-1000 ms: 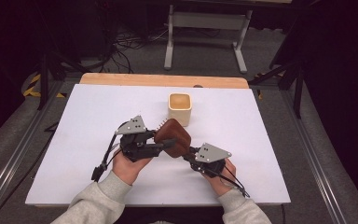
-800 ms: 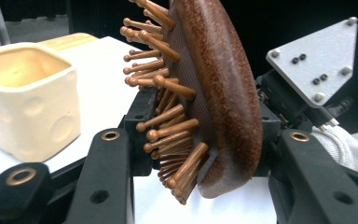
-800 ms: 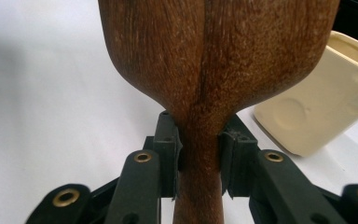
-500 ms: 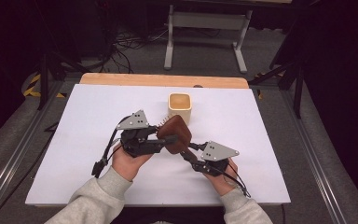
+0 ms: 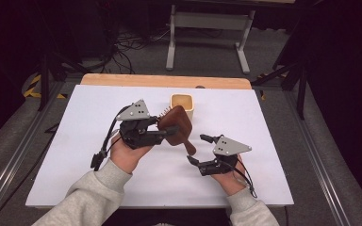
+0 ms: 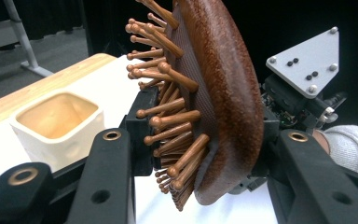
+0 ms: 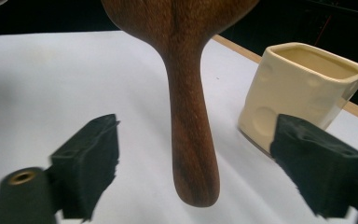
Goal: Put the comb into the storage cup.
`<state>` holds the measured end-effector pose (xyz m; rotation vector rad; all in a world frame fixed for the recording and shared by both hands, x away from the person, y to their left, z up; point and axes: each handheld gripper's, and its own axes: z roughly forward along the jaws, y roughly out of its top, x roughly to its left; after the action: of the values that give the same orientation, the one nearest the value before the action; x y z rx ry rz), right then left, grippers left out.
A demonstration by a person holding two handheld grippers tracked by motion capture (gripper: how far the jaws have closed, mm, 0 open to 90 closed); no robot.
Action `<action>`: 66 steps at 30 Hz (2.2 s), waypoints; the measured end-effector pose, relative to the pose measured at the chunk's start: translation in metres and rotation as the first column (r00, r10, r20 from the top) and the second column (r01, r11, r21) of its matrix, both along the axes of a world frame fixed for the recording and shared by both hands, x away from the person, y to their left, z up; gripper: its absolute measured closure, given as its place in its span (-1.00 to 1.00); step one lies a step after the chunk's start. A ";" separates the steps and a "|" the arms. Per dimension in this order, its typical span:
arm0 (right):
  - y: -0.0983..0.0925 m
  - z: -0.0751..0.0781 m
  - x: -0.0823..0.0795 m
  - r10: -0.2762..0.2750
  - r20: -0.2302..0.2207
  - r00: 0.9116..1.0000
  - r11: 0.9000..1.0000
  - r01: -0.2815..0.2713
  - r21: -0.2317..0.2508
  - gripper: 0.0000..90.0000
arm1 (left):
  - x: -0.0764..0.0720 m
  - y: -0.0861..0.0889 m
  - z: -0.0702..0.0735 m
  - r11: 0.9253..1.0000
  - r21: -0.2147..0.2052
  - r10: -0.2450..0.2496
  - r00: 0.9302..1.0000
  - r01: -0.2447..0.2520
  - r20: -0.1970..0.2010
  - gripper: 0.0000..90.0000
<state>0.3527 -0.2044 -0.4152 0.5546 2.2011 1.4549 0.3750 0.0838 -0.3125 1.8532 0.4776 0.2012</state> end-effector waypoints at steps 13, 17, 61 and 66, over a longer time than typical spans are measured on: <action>-0.013 0.001 0.005 -0.029 -0.028 0.999 0.999 0.030 0.039 -0.93 | 0.006 0.001 0.031 0.999 0.021 0.029 0.998 -0.030 0.059 0.27; -0.016 0.002 0.004 -0.041 -0.023 0.999 0.998 0.042 0.042 -0.93 | 0.007 0.001 0.037 0.999 0.022 0.039 0.996 -0.041 0.074 0.27; -0.019 0.000 0.007 -0.047 -0.038 0.998 0.998 0.049 0.048 -0.93 | 0.050 -0.001 0.066 0.971 -0.066 0.236 0.961 -0.228 0.147 0.25; -0.020 0.000 0.006 -0.047 -0.036 0.998 0.997 0.049 0.054 -0.93 | 0.058 -0.004 0.063 0.965 -0.071 0.260 0.955 -0.252 0.140 0.25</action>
<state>0.3592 -0.2239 -0.4150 0.6516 2.1646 1.4945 0.4333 0.0800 -0.2492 1.7071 0.6129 0.4940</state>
